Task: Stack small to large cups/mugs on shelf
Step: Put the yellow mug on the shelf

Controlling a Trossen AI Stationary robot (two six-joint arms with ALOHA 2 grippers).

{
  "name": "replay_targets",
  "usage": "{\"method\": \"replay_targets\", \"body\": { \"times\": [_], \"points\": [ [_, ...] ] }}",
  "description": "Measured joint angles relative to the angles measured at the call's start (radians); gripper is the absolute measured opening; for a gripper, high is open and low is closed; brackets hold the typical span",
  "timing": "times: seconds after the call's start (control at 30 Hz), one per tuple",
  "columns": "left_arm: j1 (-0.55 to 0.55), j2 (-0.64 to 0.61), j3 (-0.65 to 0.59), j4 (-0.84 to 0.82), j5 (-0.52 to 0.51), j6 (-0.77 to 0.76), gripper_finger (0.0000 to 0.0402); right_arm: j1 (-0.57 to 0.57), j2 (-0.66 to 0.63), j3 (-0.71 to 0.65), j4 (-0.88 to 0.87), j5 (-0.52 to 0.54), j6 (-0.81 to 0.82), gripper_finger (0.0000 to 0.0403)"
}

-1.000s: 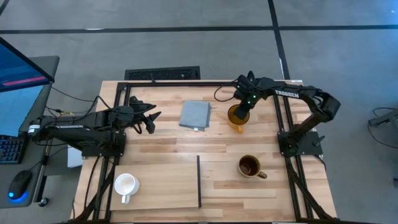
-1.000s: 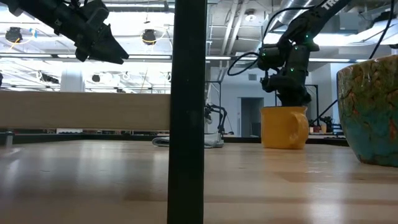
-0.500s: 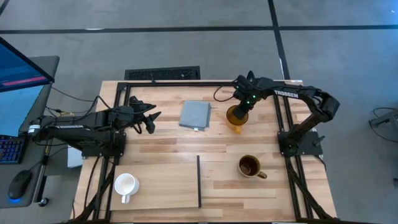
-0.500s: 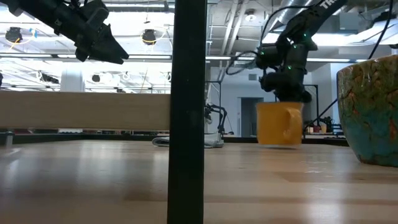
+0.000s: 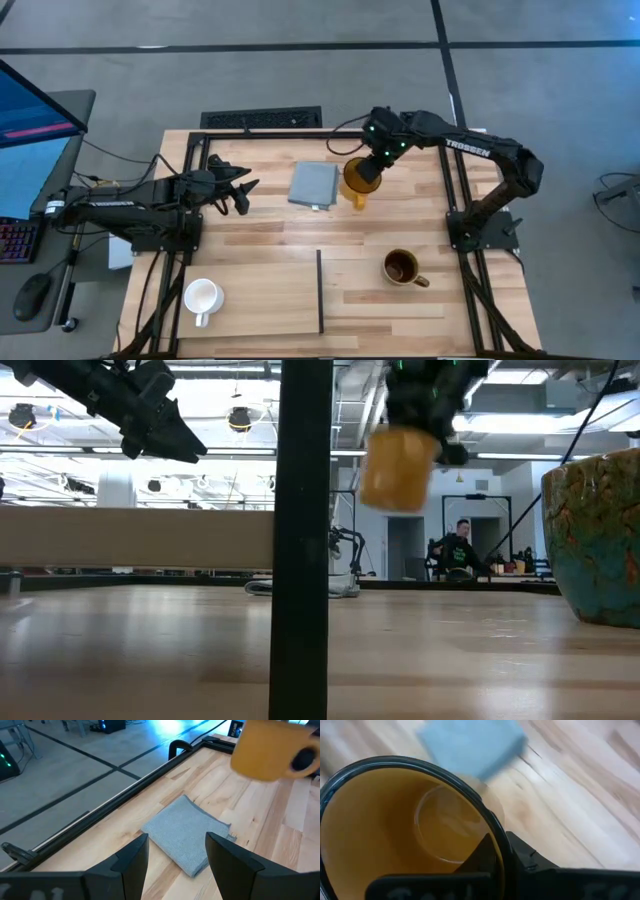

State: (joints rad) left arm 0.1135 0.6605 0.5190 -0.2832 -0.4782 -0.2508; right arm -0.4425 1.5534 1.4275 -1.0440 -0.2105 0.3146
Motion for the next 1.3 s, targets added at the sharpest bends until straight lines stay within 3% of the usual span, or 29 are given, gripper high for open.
{"method": "replay_targets", "body": {
  "times": [0.23,0.37,0.77,0.93,1.3],
  "points": [
    [0.0,0.0,0.0,-0.036,0.0,0.001,0.0187,0.173,0.0,0.221,-0.028,-0.041,0.123,0.003],
    [0.0,0.0,0.0,-0.055,0.0,0.001,0.0187,0.285,0.006,0.313,-0.015,-0.014,0.212,0.003],
    [0.0,0.0,0.0,-0.069,0.0,0.001,0.0187,0.547,0.056,0.335,0.201,0.123,0.438,0.003],
    [0.0,0.003,0.0,-0.077,0.0,0.001,0.0187,0.599,0.197,0.419,0.227,0.107,0.446,0.003],
    [0.0,0.023,-0.002,-0.157,0.02,-0.033,0.0187,0.633,0.556,0.855,0.058,0.056,0.411,0.003]
  ]
}}
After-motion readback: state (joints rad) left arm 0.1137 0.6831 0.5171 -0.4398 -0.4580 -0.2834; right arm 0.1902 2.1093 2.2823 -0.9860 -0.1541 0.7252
